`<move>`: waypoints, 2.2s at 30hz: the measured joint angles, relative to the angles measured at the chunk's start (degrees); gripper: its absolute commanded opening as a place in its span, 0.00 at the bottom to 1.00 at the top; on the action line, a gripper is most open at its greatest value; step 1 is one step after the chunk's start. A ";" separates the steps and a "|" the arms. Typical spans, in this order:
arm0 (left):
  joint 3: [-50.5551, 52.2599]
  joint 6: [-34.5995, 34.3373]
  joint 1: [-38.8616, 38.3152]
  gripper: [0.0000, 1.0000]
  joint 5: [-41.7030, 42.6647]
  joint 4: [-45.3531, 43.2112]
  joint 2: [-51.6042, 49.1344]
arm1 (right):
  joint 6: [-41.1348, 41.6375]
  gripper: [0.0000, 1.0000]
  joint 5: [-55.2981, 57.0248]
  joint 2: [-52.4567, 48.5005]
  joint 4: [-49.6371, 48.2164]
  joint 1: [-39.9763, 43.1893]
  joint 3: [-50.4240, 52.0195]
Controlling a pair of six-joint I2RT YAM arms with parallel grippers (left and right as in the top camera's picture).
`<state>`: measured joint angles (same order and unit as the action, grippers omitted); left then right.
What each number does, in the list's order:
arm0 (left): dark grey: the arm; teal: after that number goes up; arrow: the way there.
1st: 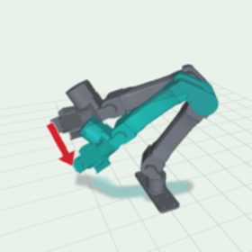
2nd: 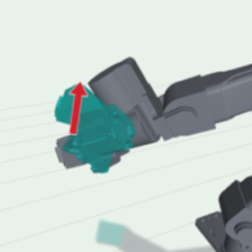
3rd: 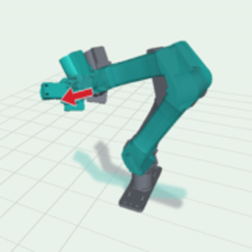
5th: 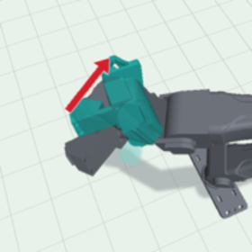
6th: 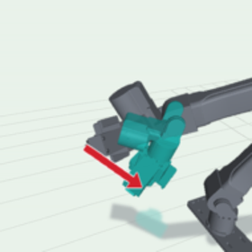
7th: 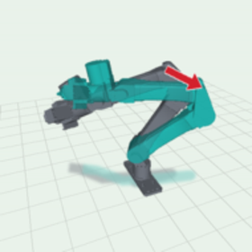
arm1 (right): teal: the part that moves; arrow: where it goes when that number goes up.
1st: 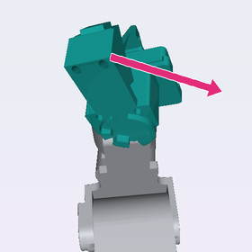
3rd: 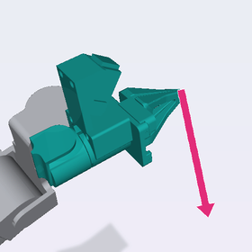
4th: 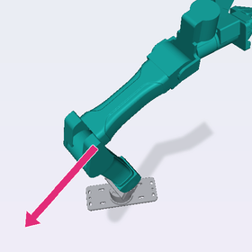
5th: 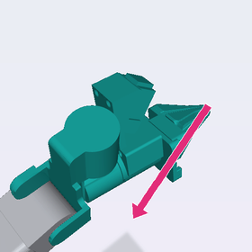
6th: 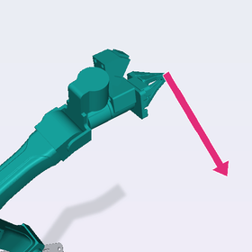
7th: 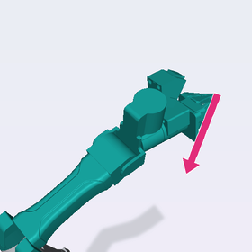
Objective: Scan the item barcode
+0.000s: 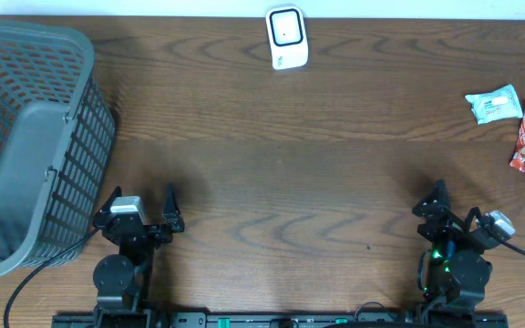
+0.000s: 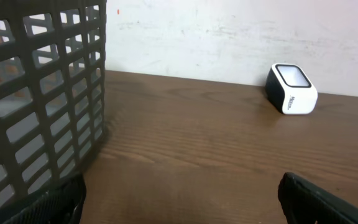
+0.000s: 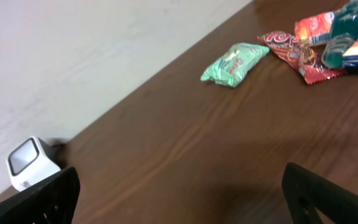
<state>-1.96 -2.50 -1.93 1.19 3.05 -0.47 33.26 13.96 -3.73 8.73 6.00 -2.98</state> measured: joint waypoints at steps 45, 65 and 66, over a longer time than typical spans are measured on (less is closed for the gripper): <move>0.00 0.00 0.00 0.99 0.00 -0.02 -0.02 | -27.89 0.99 -12.94 3.06 -4.39 0.20 2.32; 0.00 0.00 0.00 0.99 0.00 -0.02 -0.02 | -27.89 0.99 -12.94 3.06 -4.39 0.20 2.32; 0.00 0.00 0.00 0.99 0.00 -0.02 -0.02 | -27.89 0.99 -12.92 3.06 -4.39 0.20 2.32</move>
<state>-1.96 -2.50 -1.93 1.19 3.03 -0.49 5.37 1.04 -0.67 4.34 6.20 -0.67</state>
